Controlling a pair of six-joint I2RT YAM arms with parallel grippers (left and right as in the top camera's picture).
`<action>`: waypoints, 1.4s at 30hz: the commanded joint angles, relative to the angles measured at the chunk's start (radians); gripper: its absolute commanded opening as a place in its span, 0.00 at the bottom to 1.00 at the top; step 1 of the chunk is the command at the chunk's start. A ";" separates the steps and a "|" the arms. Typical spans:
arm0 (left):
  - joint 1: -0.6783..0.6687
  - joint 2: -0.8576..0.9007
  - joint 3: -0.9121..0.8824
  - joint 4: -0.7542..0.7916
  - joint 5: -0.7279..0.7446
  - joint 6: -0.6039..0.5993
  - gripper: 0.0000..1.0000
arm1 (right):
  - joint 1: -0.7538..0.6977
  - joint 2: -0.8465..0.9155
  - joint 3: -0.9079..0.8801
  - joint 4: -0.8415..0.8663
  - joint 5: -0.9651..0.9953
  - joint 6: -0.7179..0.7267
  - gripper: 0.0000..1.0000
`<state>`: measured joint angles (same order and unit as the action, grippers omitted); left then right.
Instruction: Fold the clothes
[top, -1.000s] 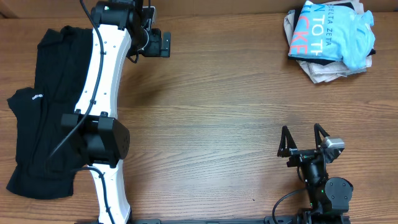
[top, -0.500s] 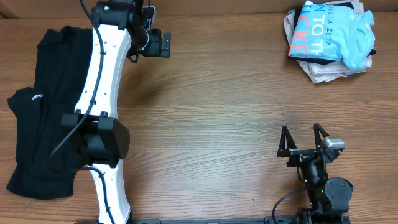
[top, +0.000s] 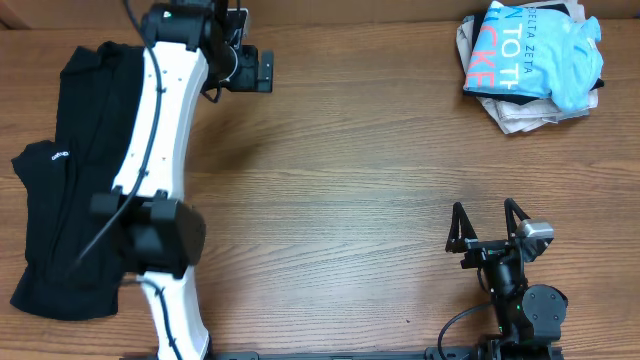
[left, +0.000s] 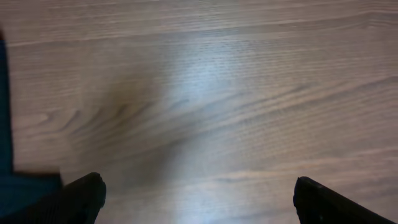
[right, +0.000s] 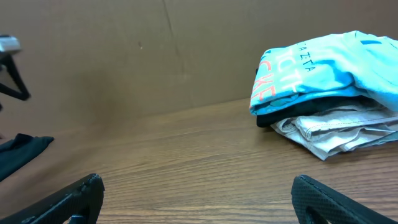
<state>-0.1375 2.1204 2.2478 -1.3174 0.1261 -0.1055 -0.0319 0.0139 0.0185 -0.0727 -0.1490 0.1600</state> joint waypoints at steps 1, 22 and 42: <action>0.015 -0.235 -0.143 0.018 -0.003 -0.014 1.00 | 0.003 -0.011 -0.010 0.003 0.014 -0.004 1.00; 0.085 -1.395 -1.188 0.420 -0.109 0.015 1.00 | 0.003 -0.011 -0.010 0.003 0.014 -0.004 1.00; 0.099 -2.057 -2.114 1.283 -0.047 0.012 1.00 | 0.003 -0.011 -0.010 0.003 0.014 -0.004 1.00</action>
<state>-0.0555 0.1162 0.1864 -0.0551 0.0715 -0.1013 -0.0319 0.0128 0.0185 -0.0753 -0.1486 0.1600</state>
